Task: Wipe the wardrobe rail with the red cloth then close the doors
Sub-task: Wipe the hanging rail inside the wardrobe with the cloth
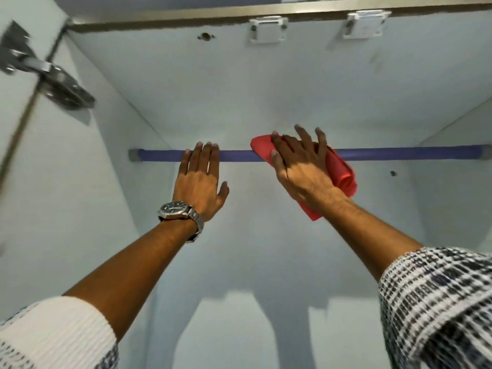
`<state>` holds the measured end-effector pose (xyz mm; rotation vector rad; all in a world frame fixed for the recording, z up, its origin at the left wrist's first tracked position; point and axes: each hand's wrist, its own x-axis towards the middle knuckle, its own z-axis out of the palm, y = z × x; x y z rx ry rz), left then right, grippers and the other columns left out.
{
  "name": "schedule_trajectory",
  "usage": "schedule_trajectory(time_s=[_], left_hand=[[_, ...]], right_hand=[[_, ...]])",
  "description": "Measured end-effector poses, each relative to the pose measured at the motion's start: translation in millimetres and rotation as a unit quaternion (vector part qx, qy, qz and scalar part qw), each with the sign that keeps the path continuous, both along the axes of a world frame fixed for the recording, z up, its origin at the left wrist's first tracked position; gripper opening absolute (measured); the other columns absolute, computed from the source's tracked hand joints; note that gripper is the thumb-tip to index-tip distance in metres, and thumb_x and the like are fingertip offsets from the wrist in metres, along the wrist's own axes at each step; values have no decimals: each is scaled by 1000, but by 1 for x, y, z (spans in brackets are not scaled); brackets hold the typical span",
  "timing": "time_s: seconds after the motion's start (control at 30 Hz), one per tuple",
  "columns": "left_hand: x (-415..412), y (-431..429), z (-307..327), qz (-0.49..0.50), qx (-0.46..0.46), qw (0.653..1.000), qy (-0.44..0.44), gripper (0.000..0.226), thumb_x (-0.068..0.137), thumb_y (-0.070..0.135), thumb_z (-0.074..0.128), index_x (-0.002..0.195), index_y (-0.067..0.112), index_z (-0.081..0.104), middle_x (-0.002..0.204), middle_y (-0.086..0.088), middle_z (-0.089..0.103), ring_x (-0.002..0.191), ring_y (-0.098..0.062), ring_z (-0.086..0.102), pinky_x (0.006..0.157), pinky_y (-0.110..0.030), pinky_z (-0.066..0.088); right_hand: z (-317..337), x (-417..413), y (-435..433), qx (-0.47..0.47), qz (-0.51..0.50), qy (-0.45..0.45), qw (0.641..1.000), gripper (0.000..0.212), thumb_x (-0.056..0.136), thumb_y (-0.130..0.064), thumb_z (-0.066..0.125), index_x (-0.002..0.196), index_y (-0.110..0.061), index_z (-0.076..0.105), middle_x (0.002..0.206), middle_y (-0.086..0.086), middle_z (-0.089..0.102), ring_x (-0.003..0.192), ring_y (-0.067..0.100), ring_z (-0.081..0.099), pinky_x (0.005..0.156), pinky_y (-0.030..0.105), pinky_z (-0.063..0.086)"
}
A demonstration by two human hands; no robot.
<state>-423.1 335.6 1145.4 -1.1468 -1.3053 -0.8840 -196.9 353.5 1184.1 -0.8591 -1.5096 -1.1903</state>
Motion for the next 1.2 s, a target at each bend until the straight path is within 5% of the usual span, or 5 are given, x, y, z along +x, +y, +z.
schedule_trajectory(time_s=[0.17, 0.3, 0.5, 0.87, 1.2], left_hand=[[-80, -25, -2, 49, -12, 997, -53, 86, 91, 40, 60, 154, 1, 16, 157, -21, 31, 148, -36, 26, 125, -52, 18], [-115, -33, -5, 75, -26, 997, -23, 92, 86, 37, 69, 153, 0, 19, 156, -23, 34, 145, -38, 32, 123, -50, 20], [-124, -30, -11, 74, -28, 997, 2, 93, 90, 41, 64, 156, 2, 11, 162, -21, 22, 150, -36, 21, 125, -45, 11], [-45, -30, -4, 33, -35, 999, 0, 84, 92, 38, 62, 153, -1, 19, 156, -24, 32, 145, -40, 30, 123, -53, 24], [173, 11, 2, -92, 0, 993, 69, 81, 92, 44, 56, 153, 3, 22, 156, -20, 34, 146, -37, 28, 124, -47, 20]], right_hand=[[-6, -110, -11, 14, 17, -31, 999, 51, 109, -37, 26, 155, -16, 34, 148, 8, 55, 118, 34, 58, 105, 49, 40], [-3, -171, -26, -6, 5, -19, 1000, 35, 108, -42, 41, 135, -21, 48, 113, 9, 72, 96, 38, 67, 95, 52, 48], [-3, -209, -29, -37, 35, -4, 999, 36, 106, -43, 38, 123, -18, 57, 117, 7, 68, 104, 31, 64, 101, 50, 46], [0, -80, -10, 20, -5, -97, 995, 45, 111, -42, 30, 150, -23, 39, 129, 9, 66, 113, 34, 64, 107, 49, 46], [0, 122, 8, -8, -10, 14, 1000, 47, 109, -52, 29, 118, -19, 61, 112, 8, 71, 101, 31, 64, 97, 46, 45]])
